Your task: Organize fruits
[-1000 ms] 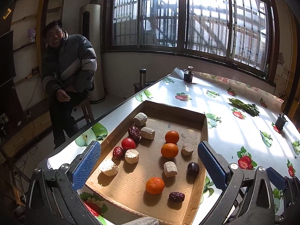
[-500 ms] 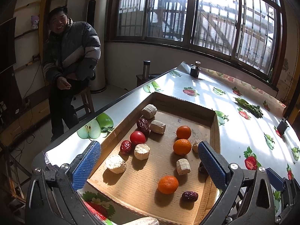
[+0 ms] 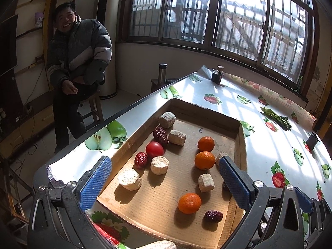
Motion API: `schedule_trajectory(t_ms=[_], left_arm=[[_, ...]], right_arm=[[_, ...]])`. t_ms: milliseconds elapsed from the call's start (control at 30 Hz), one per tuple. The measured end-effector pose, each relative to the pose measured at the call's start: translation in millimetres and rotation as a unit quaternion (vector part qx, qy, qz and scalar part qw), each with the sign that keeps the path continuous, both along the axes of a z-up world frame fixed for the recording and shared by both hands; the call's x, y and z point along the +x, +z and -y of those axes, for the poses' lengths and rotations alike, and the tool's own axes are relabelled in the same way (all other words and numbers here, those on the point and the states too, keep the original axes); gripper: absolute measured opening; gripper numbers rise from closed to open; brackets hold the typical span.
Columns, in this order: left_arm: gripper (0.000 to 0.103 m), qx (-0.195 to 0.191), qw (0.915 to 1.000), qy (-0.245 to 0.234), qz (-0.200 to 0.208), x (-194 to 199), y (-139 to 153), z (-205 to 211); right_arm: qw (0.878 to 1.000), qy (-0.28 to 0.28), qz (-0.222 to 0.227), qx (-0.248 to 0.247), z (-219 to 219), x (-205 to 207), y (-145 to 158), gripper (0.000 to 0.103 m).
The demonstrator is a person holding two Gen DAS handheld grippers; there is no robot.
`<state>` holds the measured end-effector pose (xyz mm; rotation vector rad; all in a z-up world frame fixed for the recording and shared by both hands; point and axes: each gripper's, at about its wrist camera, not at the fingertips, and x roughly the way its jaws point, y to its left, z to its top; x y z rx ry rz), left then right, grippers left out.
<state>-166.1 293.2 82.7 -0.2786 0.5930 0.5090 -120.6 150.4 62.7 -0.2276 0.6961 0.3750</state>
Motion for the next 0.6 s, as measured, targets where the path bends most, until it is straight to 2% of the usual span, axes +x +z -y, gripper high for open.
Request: schedule_trajectory(t_ms=[600], left_arm=[[0.103, 0.006, 0.9998, -0.017, -0.007, 4.1, -3.2, 13.2]], right_arm=[[1.000, -0.003, -0.007, 0.004, 4.4, 3.1, -2.4, 0.087]])
